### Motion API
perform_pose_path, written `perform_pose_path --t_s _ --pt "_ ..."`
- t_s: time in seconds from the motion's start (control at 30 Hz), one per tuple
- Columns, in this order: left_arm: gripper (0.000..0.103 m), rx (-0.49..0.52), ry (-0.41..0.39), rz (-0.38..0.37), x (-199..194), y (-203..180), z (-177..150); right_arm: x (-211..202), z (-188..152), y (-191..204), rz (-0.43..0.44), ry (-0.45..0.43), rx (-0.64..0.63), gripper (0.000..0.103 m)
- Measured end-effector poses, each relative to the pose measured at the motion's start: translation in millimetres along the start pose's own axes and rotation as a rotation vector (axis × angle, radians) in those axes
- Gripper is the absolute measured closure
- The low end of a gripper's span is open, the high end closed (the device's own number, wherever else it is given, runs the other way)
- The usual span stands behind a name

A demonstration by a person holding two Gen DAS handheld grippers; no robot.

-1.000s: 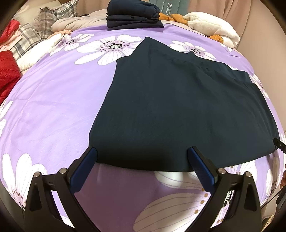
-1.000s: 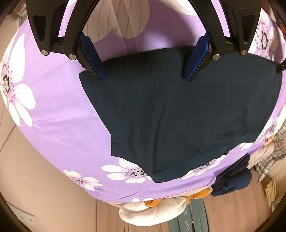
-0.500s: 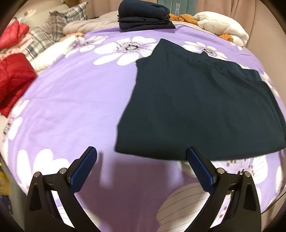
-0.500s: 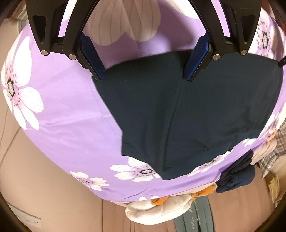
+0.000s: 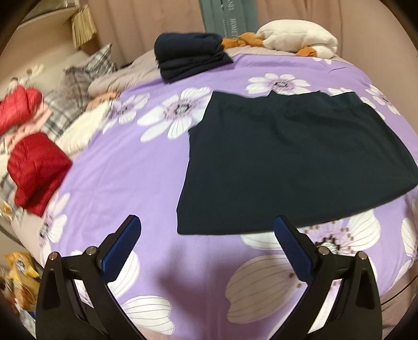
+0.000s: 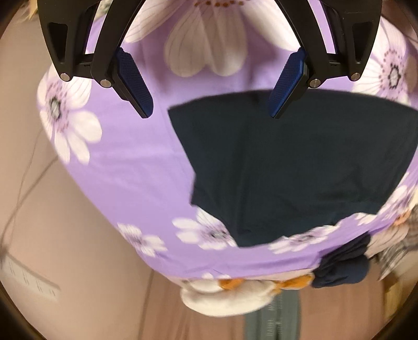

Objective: Fold large clothes

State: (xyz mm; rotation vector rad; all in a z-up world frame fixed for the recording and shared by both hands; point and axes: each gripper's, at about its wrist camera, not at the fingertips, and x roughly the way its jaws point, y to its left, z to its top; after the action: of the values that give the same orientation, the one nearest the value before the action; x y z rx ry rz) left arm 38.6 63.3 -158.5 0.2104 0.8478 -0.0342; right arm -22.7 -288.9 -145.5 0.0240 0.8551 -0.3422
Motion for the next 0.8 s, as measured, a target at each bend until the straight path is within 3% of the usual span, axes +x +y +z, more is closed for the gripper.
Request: perform_pose_path --t_s 0.17,0.23,0.37,0.57,0.8 --pt "0.001 0.013 -0.038 -0.007 -29 -7 14 -32 19 27 0.116 -0.036 -0.045 0.013" --pt "0.001 -0.001 -0.056 -0.03 -44 -7 21 -41 26 36 0.176 -0.033 -0.059 0.001" --pt "0.001 -0.05 -0.106 -0.067 -76 -3 39 -69 38 53 0.266 -0.075 -0.118 0.001" --pt "0.0 -0.078 -0.175 -0.105 -123 -3 69 -105 56 65 0.331 -0.125 -0.172 0.001" --pt "0.0 -0.034 -0.206 -0.04 -163 -16 93 -134 79 67 0.34 -0.158 -0.178 0.001"
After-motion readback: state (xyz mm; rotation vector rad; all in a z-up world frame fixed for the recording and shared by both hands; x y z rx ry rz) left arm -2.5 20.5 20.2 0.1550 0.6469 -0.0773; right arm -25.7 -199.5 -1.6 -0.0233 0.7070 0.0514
